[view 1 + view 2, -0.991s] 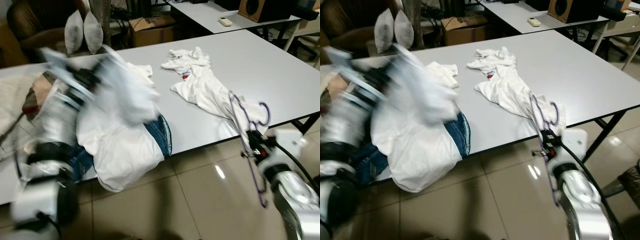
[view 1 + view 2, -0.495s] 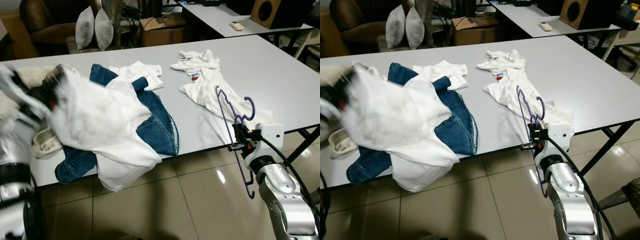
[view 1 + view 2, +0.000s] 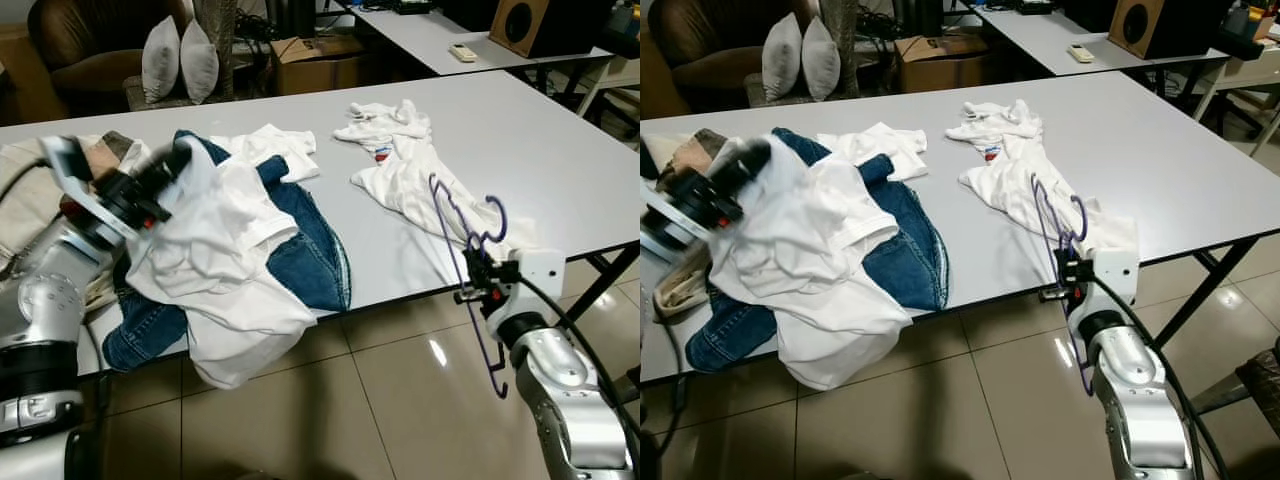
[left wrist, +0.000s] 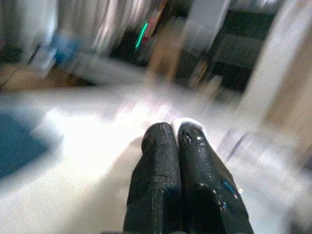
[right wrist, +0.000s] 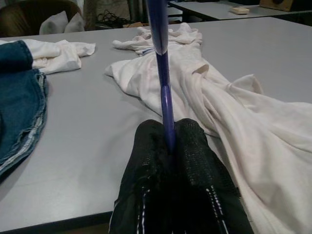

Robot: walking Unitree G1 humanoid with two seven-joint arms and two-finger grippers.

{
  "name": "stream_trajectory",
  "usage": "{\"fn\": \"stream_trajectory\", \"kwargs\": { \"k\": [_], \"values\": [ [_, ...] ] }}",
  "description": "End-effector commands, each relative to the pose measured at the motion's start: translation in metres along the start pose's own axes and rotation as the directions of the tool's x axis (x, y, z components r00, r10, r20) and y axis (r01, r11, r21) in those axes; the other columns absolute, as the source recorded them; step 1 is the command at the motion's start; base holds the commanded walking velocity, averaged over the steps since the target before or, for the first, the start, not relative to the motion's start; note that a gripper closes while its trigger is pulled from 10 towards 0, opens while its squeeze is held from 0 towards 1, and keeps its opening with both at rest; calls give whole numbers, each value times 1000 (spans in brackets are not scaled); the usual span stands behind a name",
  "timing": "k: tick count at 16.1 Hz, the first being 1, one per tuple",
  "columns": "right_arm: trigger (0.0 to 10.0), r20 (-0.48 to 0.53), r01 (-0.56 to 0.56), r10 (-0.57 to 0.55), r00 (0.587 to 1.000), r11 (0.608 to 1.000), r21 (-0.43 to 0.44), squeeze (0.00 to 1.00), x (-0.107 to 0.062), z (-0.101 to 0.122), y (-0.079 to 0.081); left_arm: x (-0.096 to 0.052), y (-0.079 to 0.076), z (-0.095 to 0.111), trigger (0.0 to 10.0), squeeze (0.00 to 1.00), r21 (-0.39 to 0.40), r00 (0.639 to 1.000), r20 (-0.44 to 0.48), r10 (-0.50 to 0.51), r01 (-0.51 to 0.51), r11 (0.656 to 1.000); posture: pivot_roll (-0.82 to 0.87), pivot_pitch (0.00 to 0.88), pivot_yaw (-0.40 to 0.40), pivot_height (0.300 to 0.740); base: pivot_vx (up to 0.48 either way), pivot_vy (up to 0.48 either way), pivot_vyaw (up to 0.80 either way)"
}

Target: Hang hanger

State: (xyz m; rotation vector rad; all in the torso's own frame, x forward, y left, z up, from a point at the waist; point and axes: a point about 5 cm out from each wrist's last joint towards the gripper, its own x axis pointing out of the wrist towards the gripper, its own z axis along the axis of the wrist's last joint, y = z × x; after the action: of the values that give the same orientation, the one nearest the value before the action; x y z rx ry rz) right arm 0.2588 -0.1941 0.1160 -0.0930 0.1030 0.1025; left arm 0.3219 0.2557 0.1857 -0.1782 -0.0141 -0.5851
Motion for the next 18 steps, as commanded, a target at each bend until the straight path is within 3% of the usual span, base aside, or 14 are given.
{"fn": "stream_trajectory", "kwargs": {
  "k": [1,2,3,4,5,6,7,8,9,10,13,14,18],
  "values": [
    [10000,24,-15,15,1000,1000,-3,0,4,5,3,-2,1,-22,0,0,116,983,-176,54,-34,993,-75,0,22,740,0,0,0],
    [10000,23,-22,22,999,1000,-7,0,4,5,4,0,-7,-23,0,0,176,973,-230,13,28,984,-71,0,20,740,0,0,0],
    [10000,23,-25,25,999,1000,-8,0,5,4,5,7,-21,-10,0,0,187,981,-180,-66,100,977,-71,0,20,740,0,0,0],
    [10000,24,-26,26,999,1000,-7,0,6,5,5,14,-31,7,0,0,151,989,-70,-128,137,979,-68,0,20,740,0,0,0],
    [10000,27,-26,26,999,1000,-5,0,7,5,6,25,-47,57,0,0,13,931,300,-208,214,977,-67,0,25,740,0,0,0],
    [10000,30,-24,24,999,1000,-1,0,7,5,6,23,-45,85,0,0,-108,836,521,-173,266,958,-65,0,26,740,0,0,0],
    [10000,33,-22,22,999,1000,3,0,6,5,7,16,-34,109,0,0,-263,700,712,-49,331,906,-63,0,30,740,0,0,0],
    [10000,30,-21,21,999,1000,5,0,6,3,7,19,-19,85,0,0,-273,809,587,24,171,947,-64,0,37,740,0,0,0],
    [10000,28,-20,20,999,1000,6,0,5,2,8,22,-21,56,0,0,-228,903,429,4,104,968,-65,0,41,740,0,0,0],
    [10000,28,-20,20,999,1000,6,0,5,2,8,23,-21,45,0,0,-224,929,369,7,82,971,-65,0,42,740,0,0,0],
    [10000,28,-11,10,1000,1000,9,0,2,2,7,20,-20,25,0,0,-261,952,303,45,37,965,-73,0,50,740,0,0,0],
    [10000,26,-7,7,1000,1000,8,0,1,1,6,19,-17,13,0,0,-240,972,229,53,4,971,-75,0,52,740,0,0,0],
    [10000,26,-3,2,1000,1000,7,0,1,1,4,12,-13,1,0,0,-215,978,200,62,-18,976,-73,0,47,740,0,0,0]
  ]
}}
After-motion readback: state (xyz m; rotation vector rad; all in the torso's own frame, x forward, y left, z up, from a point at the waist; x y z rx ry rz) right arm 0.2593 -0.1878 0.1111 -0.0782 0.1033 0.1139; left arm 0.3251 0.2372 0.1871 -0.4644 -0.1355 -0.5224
